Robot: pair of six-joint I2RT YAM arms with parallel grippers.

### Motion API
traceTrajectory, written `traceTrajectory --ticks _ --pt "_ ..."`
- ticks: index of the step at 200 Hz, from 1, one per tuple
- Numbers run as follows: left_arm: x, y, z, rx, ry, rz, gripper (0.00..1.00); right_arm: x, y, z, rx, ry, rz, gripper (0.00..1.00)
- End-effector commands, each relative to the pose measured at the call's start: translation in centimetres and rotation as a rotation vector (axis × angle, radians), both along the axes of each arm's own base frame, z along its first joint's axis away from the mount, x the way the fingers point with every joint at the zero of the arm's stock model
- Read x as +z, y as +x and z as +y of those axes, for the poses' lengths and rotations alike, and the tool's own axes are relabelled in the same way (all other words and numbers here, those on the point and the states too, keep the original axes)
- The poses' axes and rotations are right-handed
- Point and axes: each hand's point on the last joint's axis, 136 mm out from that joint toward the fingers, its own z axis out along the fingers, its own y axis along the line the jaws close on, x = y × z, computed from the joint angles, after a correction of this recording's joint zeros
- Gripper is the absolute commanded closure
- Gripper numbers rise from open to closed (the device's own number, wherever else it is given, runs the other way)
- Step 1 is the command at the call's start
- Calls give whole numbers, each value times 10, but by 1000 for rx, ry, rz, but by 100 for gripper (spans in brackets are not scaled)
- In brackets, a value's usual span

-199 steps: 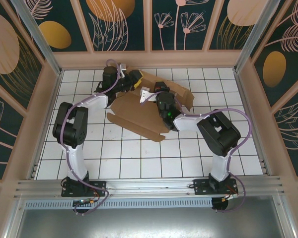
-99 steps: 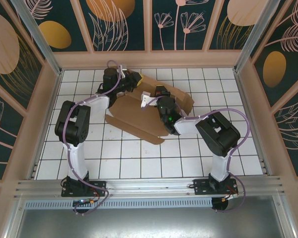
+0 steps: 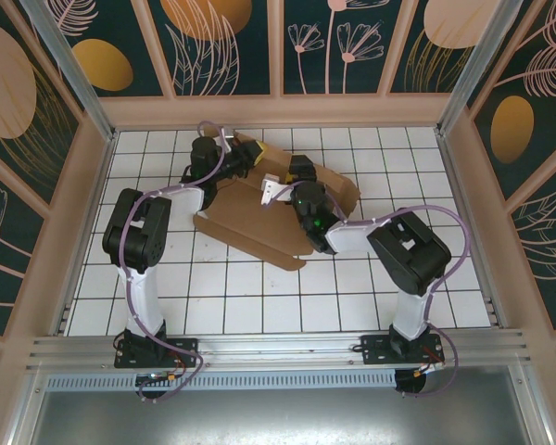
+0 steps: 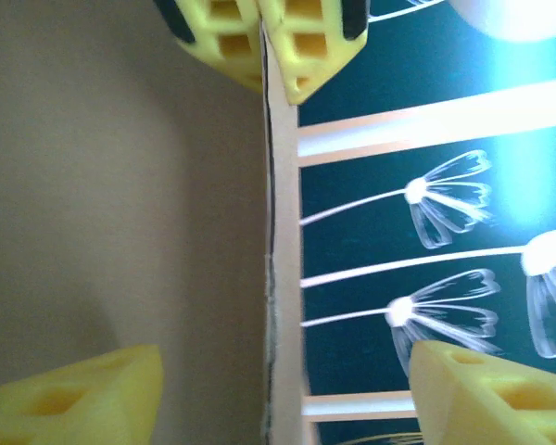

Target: Fold the paper box

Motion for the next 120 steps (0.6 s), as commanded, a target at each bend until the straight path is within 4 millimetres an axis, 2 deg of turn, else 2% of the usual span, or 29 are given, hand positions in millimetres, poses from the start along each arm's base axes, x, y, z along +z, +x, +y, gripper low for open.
traceTrajectory --ticks 1,18,28,40,49,59,73,90,106,120 --pt "21 1 18 77 -52 -88 100 40 -36 29 143 298 221 26" --pt "19 -1 27 127 -51 -82 100 75 -57 37 212 577 408 26" --pt "16 -2 33 163 -40 -72 100 91 -69 38 234 723 499 30" --pt "13 -2 40 206 -21 -57 100 98 -85 39 246 856 619 38" --pt "8 -3 46 243 -6 -33 100 98 -92 35 203 972 707 40" --pt "-1 -3 53 286 11 8 100 87 -100 33 166 1027 791 48" --pt "-8 -6 61 341 36 42 100 60 -119 36 158 1045 931 61" --pt "-8 -8 70 421 71 73 100 31 -138 36 118 1078 1037 74" --pt "-11 -11 72 463 123 92 100 3 -144 31 38 1117 1093 81" --pt "-9 -11 69 471 162 97 100 -35 -140 24 -119 1116 1146 85"
